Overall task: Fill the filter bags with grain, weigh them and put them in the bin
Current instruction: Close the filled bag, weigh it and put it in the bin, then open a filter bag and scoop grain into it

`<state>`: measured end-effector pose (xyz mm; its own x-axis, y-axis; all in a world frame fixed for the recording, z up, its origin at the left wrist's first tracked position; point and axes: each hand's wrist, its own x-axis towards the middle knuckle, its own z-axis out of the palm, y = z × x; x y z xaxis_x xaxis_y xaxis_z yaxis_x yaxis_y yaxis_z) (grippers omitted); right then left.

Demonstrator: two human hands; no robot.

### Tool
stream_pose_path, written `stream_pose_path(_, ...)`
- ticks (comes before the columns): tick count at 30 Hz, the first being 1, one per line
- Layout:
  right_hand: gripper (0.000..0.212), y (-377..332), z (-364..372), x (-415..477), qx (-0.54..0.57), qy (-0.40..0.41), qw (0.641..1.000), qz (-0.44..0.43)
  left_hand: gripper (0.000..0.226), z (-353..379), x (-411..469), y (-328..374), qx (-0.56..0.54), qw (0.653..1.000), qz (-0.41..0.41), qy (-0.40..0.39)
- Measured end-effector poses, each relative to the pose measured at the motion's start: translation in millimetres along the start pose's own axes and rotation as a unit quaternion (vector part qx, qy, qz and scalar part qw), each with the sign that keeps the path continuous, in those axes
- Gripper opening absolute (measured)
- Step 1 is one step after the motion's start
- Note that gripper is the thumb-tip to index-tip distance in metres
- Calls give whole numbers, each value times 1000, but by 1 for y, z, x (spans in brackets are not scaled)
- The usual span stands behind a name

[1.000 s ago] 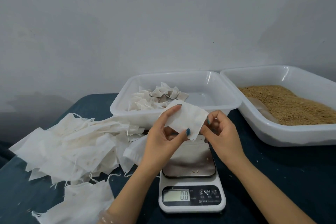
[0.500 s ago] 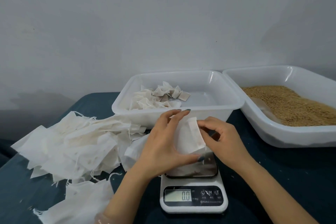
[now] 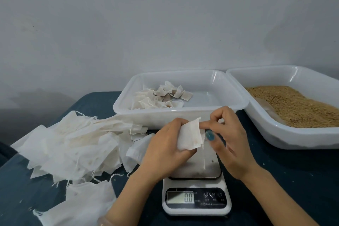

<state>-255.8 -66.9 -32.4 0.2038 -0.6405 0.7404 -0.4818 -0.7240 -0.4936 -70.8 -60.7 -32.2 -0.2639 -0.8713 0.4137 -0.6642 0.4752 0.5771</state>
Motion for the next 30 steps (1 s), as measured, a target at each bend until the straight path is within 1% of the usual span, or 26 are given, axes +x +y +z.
stream_pose_path(1,57,-2,-1,0,-21,4,1000,-23,38,-1,0,0,-30,999,-11,-3)
stream_pose_path(2,56,-3,-1,1,-42,10,998,-46,36,-1,0,0,-63,998,-22,-6)
stream_pose_path(4,45,-5,1,1,-81,31,992,-90,31,-3,0,0,-119,992,-31,-10)
stream_pose_path(7,24,-5,4,1,-98,58,983,-144,32,-2,0,1,-127,991,-25,-16)
stream_pose_path(9,16,-4,5,0,-96,59,979,-167,34,-1,0,2,-123,992,-21,-14)
stream_pose_path(13,18,-2,6,-2,-108,37,980,-164,39,0,1,0,-139,990,-23,-6)
stream_pose_path(16,32,-4,6,-1,-112,26,981,-155,40,-1,2,-3,-138,990,-14,-6)
stream_pose_path(17,32,-4,6,-1,-117,26,980,-158,39,-1,2,-4,-139,990,-13,-9)
stream_pose_path(21,4,-2,6,-2,-125,28,977,-172,31,0,3,-7,-139,990,-5,-28)
stream_pose_path(22,2,-2,6,-2,-122,28,977,-173,30,0,3,-7,-138,990,-3,-29)
stream_pose_path(25,9,-1,6,-2,-137,29,973,-182,29,0,3,-10,-146,989,-5,-28)
stream_pose_path(28,6,2,6,-2,-159,33,969,-187,28,-1,3,-13,-148,989,-3,-30)
stream_pose_path(30,9,2,7,-1,-163,42,967,-189,28,-2,4,-14,-143,989,-1,-32)
